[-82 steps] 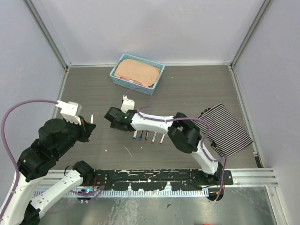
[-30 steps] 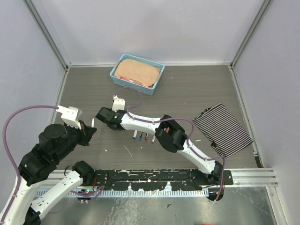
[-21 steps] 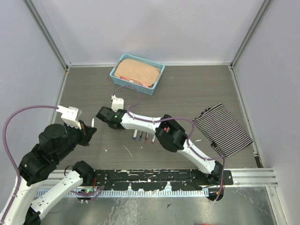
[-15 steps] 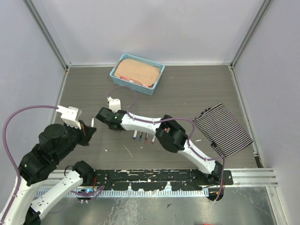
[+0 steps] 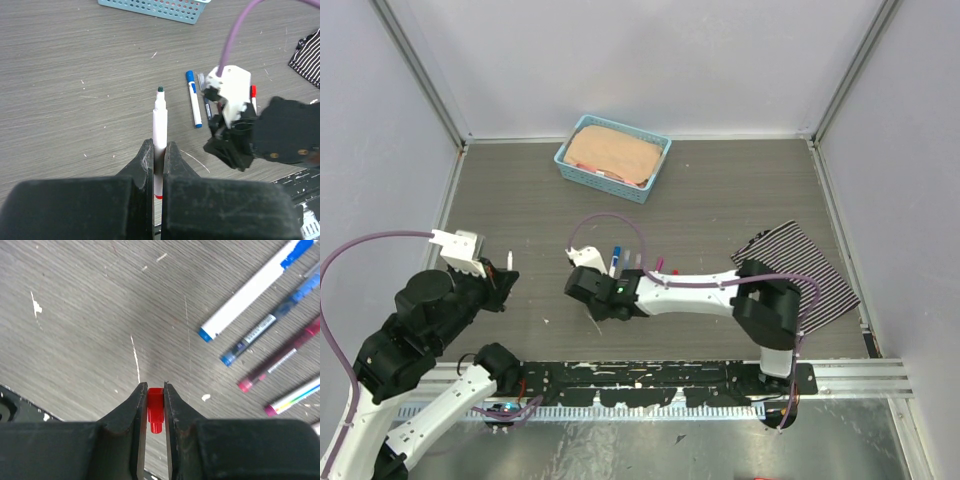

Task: Insert the pens into the pen caps
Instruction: Place the pen cap at the center of the board.

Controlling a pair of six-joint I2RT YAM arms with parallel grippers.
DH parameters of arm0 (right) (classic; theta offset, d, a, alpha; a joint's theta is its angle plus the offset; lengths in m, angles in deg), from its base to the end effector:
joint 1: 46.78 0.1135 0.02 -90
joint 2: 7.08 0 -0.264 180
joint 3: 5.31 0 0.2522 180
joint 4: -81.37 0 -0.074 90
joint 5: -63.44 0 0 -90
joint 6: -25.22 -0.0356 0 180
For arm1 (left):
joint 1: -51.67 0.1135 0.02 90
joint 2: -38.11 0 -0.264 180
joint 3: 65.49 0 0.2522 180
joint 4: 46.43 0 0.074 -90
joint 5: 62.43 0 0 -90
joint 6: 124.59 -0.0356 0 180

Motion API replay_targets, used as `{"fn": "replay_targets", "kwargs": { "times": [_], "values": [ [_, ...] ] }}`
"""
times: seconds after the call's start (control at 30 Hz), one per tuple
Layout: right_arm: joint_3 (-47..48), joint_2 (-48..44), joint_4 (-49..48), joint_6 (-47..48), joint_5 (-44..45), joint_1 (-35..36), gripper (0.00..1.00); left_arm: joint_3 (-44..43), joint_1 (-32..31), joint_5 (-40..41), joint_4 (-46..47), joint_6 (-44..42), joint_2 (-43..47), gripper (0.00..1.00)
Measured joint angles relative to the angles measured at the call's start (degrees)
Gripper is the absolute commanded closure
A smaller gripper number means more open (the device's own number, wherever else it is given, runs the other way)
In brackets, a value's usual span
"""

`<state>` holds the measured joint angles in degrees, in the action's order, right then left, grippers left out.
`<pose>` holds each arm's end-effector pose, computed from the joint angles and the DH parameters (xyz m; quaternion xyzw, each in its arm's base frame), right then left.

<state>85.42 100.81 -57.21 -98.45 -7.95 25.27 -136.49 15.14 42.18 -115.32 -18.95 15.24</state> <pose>0.1335 0.3754 0.1984 -0.2709 0.9116 0.1190 0.2854 0.0427 -0.0205 0.3655 0.0769 0.8158 -0.1538 0.5521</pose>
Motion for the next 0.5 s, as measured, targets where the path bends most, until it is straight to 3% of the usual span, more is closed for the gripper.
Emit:
{"fn": "replay_targets", "kwargs": {
  "times": [0.2, 0.5],
  "values": [
    [-9.42, -7.02, -2.32, 1.46, 1.03, 1.64, 0.93, 0.02, 0.00, 0.37, 0.00, 0.00, 0.00, 1.00],
    [-16.94, -7.45, -3.15, 1.44, 1.20, 2.10, 0.91, 0.02, 0.02, 0.46, 0.02, 0.02, -0.24, 1.00]
  ]
}}
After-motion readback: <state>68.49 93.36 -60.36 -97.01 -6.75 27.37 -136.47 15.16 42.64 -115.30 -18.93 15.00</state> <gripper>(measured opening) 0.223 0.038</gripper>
